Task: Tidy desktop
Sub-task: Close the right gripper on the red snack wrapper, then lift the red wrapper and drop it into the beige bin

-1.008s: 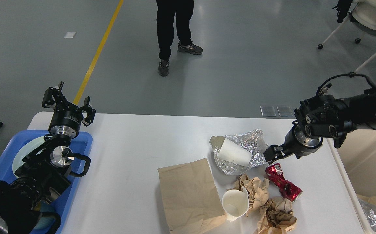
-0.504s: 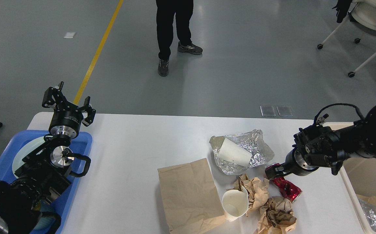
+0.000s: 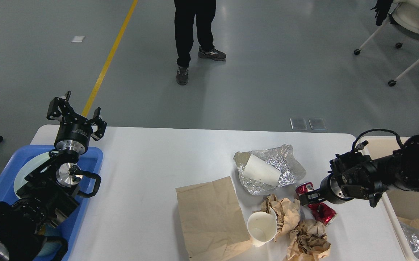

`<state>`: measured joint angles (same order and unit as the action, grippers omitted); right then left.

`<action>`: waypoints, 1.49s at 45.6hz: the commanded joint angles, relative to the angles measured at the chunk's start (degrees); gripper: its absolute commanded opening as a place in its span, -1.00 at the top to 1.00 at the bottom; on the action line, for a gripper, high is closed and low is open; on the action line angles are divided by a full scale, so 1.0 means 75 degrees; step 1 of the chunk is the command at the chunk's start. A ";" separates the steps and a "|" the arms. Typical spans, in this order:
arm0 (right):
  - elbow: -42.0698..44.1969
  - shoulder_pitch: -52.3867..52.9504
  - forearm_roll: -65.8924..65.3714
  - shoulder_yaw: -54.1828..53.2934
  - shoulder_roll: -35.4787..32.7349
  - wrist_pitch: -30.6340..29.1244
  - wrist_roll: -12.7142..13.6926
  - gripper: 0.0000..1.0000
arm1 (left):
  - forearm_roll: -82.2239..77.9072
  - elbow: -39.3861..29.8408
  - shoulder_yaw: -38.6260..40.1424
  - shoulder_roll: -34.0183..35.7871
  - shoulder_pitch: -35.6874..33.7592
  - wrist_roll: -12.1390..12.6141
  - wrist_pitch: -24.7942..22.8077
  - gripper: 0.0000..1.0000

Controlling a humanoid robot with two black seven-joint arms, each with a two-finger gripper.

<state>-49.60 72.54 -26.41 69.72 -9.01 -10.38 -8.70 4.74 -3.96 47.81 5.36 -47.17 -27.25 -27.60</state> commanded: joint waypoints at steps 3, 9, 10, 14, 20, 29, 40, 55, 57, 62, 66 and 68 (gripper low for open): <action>0.0028 -0.0110 -0.0017 0.0009 0.0007 0.0083 -0.0001 -0.23 | 0.0001 0.0000 0.0000 0.0000 0.0008 0.0000 0.0000 -0.93; 0.0063 -0.0180 0.0018 0.0009 0.0006 0.0095 0.0011 0.07 | 0.0001 0.0000 0.0000 0.0000 -0.0003 0.0000 0.0000 -0.93; 0.0074 -0.0180 0.0018 0.0009 -0.0017 0.0095 0.0011 0.39 | 0.0001 0.0000 0.0000 0.0000 -0.0003 0.0000 0.0000 -0.93; 0.0098 -0.0192 0.0018 0.0009 -0.0040 0.0095 0.0011 0.71 | 0.0012 0.0000 0.0000 0.0000 -0.0003 0.0000 0.0000 -0.93; 0.0086 -0.0180 0.0018 0.0044 -0.0052 0.0083 0.0011 1.00 | 0.0001 0.0000 0.0000 0.0000 0.0008 0.0000 0.0000 -0.93; 0.0051 -0.0134 0.0006 0.0513 -0.0040 0.0083 0.0011 1.00 | 0.0001 0.0000 0.0000 0.0000 -0.0003 0.0000 0.0000 -0.93; -0.0112 0.0428 0.0006 0.0560 -0.0332 0.0071 -0.0047 1.00 | 0.0001 0.0000 0.0000 0.0000 0.0008 0.0000 0.0000 -0.93; -0.1530 0.3099 -0.0099 0.0490 -0.1493 -0.0022 -0.0305 1.00 | 0.0001 0.0000 0.0000 0.0000 -0.0003 0.0000 0.0000 -0.93; -0.1671 0.3509 -0.0099 0.0478 -0.1622 -0.0034 -0.0364 1.00 | 0.0001 0.0000 0.0000 0.0000 0.0008 0.0000 0.0000 -0.93; -0.1800 0.4622 -0.0087 0.0408 -0.1810 -0.0361 -0.0563 1.00 | 0.0001 0.0000 0.0000 0.0000 0.0008 0.0000 0.0000 -0.93; -0.1789 0.5454 -0.0064 0.0279 -0.1962 -0.0911 -0.0610 1.00 | 0.0001 0.0000 0.0000 0.0000 -0.0003 0.0000 0.0000 -0.93; -0.1777 0.5829 -0.0052 0.0162 -0.2055 -0.1216 -0.0610 1.00 | 0.0001 0.0000 0.0000 0.0000 0.0008 0.0000 0.0000 -0.93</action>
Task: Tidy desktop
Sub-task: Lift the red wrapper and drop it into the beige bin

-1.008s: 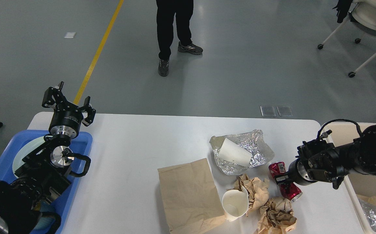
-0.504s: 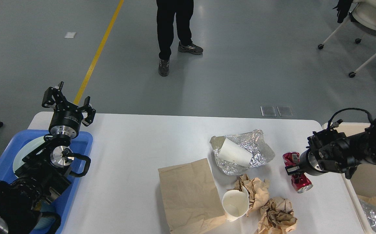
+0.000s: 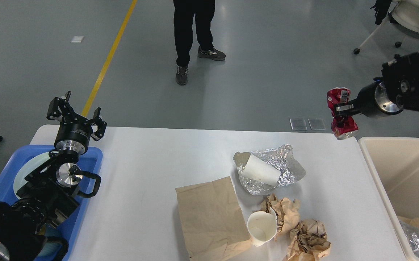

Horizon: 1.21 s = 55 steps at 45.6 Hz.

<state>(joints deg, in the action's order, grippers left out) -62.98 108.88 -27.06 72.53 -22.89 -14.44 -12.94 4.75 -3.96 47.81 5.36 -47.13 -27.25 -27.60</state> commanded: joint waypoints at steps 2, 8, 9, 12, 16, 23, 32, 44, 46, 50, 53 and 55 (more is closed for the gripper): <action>0.0019 0.1337 0.0034 -0.0354 -0.0346 -0.0956 -0.0044 1.00 | 0.0000 0.0000 0.0000 0.0000 -0.0008 0.0000 0.0000 -0.93; 0.0019 0.2158 0.0034 -0.0553 -0.0569 -0.1660 -0.0044 1.00 | 0.0000 0.0000 0.0000 0.0000 0.0003 0.0000 0.0000 -0.93; 0.0019 0.2228 0.0034 -0.0565 -0.0569 -0.1730 -0.0044 1.00 | 0.0012 0.0000 0.0000 0.0000 -0.0008 0.0000 0.0000 -0.93; 0.0019 0.2299 0.0034 -0.0565 -0.0569 -0.1801 -0.0044 1.00 | 0.0000 0.0000 0.0000 0.0000 0.0003 0.0000 0.0000 -0.93; 0.0077 0.2276 0.0023 -0.0565 -0.0581 -0.1801 -0.0033 1.00 | 0.0012 0.0000 0.0000 0.0000 -0.0008 0.0000 0.0000 -0.93; 0.0556 0.1727 0.0023 -0.0471 -0.0710 -0.1719 0.0026 1.00 | 0.0000 0.0000 0.0000 0.0000 -0.0008 0.0000 0.0000 -0.93; 0.2712 -0.0147 0.0105 -0.0483 -0.1237 -0.1509 0.0038 1.00 | 0.0000 0.0000 0.0000 0.0000 0.0003 0.0000 0.0000 -0.93; 0.4869 -0.3276 0.1299 -0.0530 -0.1858 -0.0361 0.0038 1.00 | 0.0000 0.0000 0.0000 0.0000 -0.0008 0.0000 0.0000 -0.93; 0.5104 -0.3734 0.1475 -0.0530 -0.1893 -0.0185 0.0038 1.00 | 0.0000 0.0000 0.0000 0.0011 0.0003 0.0000 0.0000 -0.93; 0.5479 -0.4578 0.1710 -0.0565 -0.1917 0.0167 0.0038 1.00 | 0.0000 0.0000 0.0000 0.0000 -0.0008 0.0000 0.0000 -0.93; 0.5690 -0.5129 0.1769 -0.0600 -0.1964 0.0389 0.0038 1.00 | 0.0000 0.0000 0.0000 0.0000 -0.0008 0.0000 0.0000 -0.93; 0.5772 -0.5433 0.1780 -0.0635 -0.2011 0.0507 0.0038 1.00 | 0.0000 0.0000 0.0000 0.0000 0.0003 0.0000 0.0000 -0.93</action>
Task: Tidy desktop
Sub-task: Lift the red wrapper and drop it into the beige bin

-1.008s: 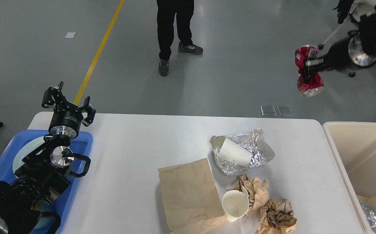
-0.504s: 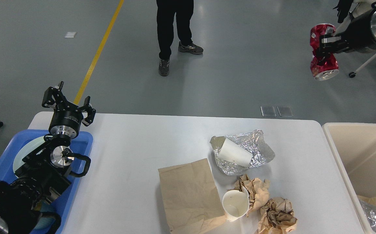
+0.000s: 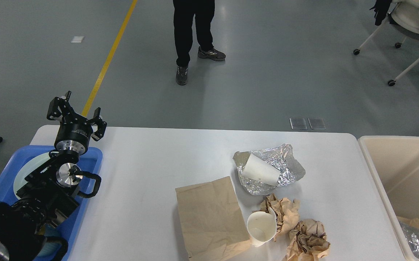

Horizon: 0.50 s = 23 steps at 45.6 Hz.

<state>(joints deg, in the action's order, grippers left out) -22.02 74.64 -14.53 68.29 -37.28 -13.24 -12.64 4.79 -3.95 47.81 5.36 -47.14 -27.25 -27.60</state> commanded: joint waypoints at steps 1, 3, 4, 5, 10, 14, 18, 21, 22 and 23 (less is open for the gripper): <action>0.0346 -0.1009 0.0132 -0.0105 -0.0116 0.0406 -0.0002 1.00 | -0.0005 0.0000 0.0000 0.0000 -0.0007 0.0000 0.0000 -0.93; 0.0393 -0.1290 0.0179 -0.0187 -0.0174 0.0500 -0.0002 1.00 | -0.0005 0.0000 0.0000 0.0000 0.0004 0.0000 0.0000 -0.93; 0.0416 -0.1431 0.0214 -0.0245 -0.0198 0.0546 -0.0002 1.00 | -0.0005 0.0000 0.0000 0.0000 0.0004 0.0000 0.0000 -0.93; 0.0440 -0.1583 0.0249 -0.0315 -0.0198 0.0593 -0.0002 1.00 | -0.0005 0.0000 0.0000 0.0000 0.0004 0.0000 0.0000 -0.93; 0.0662 -0.2334 0.0390 -0.0748 -0.0198 0.0804 0.0022 0.29 | -0.0005 0.0000 0.0000 0.0000 -0.0007 0.0000 -0.0011 -0.93; 0.1013 -0.2779 0.0484 -0.1170 -0.0116 0.0899 0.0022 -0.52 | -0.0005 0.0000 0.0000 0.0000 0.0004 0.0000 -0.0011 -0.93; 0.1202 -0.3120 0.0496 -0.1370 -0.0069 0.0899 0.0022 -0.77 | -0.0005 0.0000 0.0000 0.0000 0.0004 0.0000 0.0000 -0.93; 0.1190 -0.3179 0.0496 -0.1394 -0.0069 0.0899 0.0022 -1.00 | -0.0005 0.0000 0.0000 0.0012 0.0004 0.0000 0.0000 -0.93; 0.1190 -0.3179 0.0496 -0.1406 -0.0069 0.0887 0.0022 -1.00 | -0.0005 0.0000 0.0000 0.0000 -0.0007 0.0000 0.0000 -0.93; 0.1190 -0.3190 0.0496 -0.1417 -0.0057 0.0887 0.0022 -1.00 | -0.0005 0.0000 0.0000 0.0000 -0.0007 0.0000 0.0000 -0.93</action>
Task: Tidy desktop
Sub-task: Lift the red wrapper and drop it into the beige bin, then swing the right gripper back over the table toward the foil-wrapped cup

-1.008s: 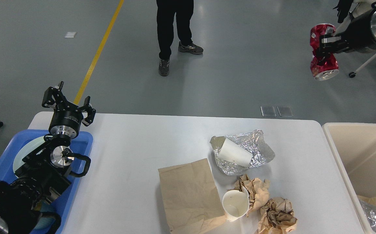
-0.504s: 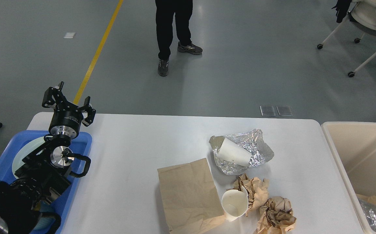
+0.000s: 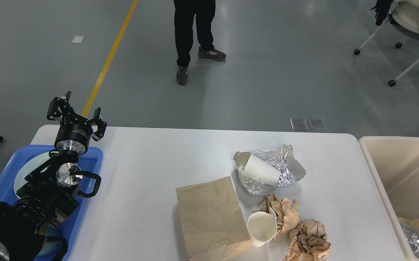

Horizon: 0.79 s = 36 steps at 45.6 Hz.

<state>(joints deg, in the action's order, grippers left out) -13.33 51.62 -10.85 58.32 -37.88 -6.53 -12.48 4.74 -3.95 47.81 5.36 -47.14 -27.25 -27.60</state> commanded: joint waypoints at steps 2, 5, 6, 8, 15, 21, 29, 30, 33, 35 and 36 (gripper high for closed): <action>0.0008 -0.0132 0.0005 -0.0100 0.0023 -0.0032 0.0000 -1.00 | 0.0001 0.0000 0.0000 0.0000 -0.0007 0.0000 0.0000 -0.93; -0.0003 -0.0225 0.0005 -0.0111 0.0023 -0.0032 0.0000 -1.00 | 0.0001 0.0000 0.0000 0.0000 -0.0007 0.0000 0.0000 -0.93; -0.0015 -0.0249 0.0005 -0.0111 0.0034 -0.0032 -0.0011 -1.00 | 0.0001 0.0000 0.0000 0.0000 0.0004 0.0000 0.0000 -0.93; -0.0039 -0.0261 0.0017 -0.0135 0.0035 -0.0032 -0.0012 -1.00 | 0.0013 0.0000 0.0000 0.0000 0.0004 0.0000 0.0000 -0.93; -0.0086 -0.0132 0.0052 -0.0181 0.0105 -0.0067 -0.0012 -1.00 | 0.0013 0.0000 0.0000 0.0000 0.0004 0.0000 0.0000 -0.93; -0.0121 0.0558 0.0064 -0.0346 0.0386 -0.0126 -0.0012 -1.00 | 0.0001 0.0000 0.0000 0.0000 0.0004 0.0000 0.0000 -0.93; -0.0612 0.1706 0.0087 -0.0287 0.1170 -0.0605 -0.0012 -1.00 | 0.0001 0.0000 0.0000 0.0000 -0.0008 0.0000 0.0000 -0.93; -0.0671 0.1870 0.0087 -0.0287 0.1264 -0.0722 -0.0012 -1.00 | 0.0001 0.0000 0.0000 0.0000 0.0004 0.0000 -0.0011 -0.93; -0.0893 0.2351 0.0087 -0.0275 0.1580 -0.1237 -0.0012 -1.00 | 0.0001 0.0000 0.0000 0.0000 0.0004 0.0000 0.0000 -0.93; -0.1046 0.2632 0.0087 -0.0275 0.1780 -0.1659 -0.0012 -1.00 | 0.0001 0.0000 0.0000 0.0000 -0.0007 0.0000 0.0000 -0.93; -0.1116 0.2773 0.0099 -0.0287 0.1897 -0.1870 -0.0012 -1.00 | 0.0001 0.0000 0.0000 0.0000 0.0004 0.0000 -0.0011 -0.93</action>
<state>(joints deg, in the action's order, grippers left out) -19.04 67.07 -10.19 56.18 -27.48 -13.79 -12.59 4.77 -3.96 47.81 5.36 -47.14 -27.24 -27.65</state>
